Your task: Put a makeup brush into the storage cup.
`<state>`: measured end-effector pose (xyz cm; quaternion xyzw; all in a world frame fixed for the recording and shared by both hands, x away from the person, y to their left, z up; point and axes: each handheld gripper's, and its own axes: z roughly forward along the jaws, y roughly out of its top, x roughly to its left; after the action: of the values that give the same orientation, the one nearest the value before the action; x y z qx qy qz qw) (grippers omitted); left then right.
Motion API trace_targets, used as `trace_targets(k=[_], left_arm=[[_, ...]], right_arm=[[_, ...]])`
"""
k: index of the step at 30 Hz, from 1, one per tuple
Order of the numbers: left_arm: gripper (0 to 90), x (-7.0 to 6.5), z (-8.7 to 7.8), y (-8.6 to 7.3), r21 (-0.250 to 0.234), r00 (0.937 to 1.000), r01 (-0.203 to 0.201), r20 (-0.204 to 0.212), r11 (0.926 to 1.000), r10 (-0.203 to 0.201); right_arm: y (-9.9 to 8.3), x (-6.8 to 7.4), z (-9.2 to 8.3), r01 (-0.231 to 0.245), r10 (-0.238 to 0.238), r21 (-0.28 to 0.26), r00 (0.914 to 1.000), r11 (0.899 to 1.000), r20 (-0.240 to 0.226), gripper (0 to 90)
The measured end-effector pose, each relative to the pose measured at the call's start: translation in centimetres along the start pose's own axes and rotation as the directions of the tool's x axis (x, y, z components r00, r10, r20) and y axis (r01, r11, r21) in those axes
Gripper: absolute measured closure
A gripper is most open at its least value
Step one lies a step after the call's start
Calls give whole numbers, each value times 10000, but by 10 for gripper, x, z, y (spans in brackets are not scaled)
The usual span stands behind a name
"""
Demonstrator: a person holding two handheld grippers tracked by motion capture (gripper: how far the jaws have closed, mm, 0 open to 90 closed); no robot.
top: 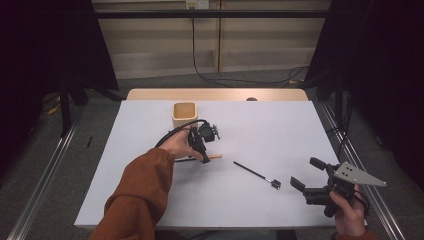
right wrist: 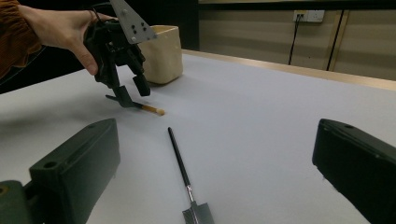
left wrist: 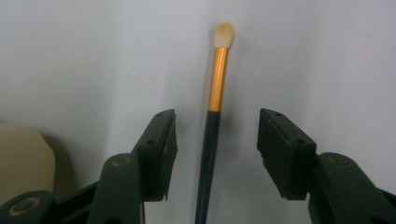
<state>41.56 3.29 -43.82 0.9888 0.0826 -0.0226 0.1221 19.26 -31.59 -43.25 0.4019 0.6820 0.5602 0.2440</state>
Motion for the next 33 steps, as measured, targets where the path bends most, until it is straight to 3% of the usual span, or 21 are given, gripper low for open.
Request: trace_targets(k=[1, 4, 8, 18, 23, 27, 33], left_arm=[[535, -1, 1, 0, -121, 9998, 205, 43, 9997, -205], [605, -1, 4, 1, 211, 9998, -80, 166, 9997, 76], [703, 2, 4, 1, 256, 9999, 23, 134, 9997, -26], [729, 4, 12, 5, 663, 9993, 347, 76, 9972, -353], [778, 0, 13, 12, 1084, 9999, 87, -96, 9941, -77], [836, 5, 12, 10, 1063, 9991, 283, 297, 9939, -316], [840, 7, 12, 9, 954, 9983, 388, 402, 9947, -428]], right_arm=[[0, 0, 0, 8, -8, -3, 10000, 10000, -9, 1], [0, 0, 0, 14, -14, 7, 10000, 10000, -12, 1], [0, -1, 0, 79, -79, 40, 10000, 10000, -30, 1], [0, 0, 1, 82, -82, 62, 10000, 9999, -2, 1], [0, 0, 2, 20, -20, 84, 10000, 10000, -41, 0], [-1, -1, 2, -28, 28, 87, 10000, 10000, -6, 0], [-1, 0, 2, 7, -7, 79, 10000, 10000, -34, 0]])
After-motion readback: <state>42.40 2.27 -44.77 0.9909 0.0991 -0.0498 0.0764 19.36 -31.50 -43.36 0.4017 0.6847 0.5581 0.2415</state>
